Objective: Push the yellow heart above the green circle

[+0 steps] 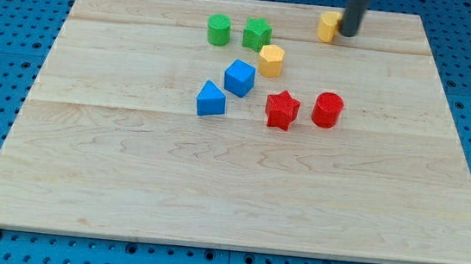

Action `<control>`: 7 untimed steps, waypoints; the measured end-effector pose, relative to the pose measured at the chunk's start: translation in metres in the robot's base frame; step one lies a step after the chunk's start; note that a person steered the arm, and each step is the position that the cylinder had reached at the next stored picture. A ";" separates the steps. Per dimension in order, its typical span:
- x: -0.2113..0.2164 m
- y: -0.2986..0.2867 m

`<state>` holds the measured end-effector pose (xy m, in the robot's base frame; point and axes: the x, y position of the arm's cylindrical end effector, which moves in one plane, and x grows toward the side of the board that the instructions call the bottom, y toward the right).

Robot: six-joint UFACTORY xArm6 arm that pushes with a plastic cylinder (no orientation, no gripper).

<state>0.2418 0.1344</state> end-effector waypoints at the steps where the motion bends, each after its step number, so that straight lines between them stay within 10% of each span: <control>1: -0.029 -0.063; 3: -0.050 -0.017; 6: -0.048 -0.190; 7: -0.047 -0.131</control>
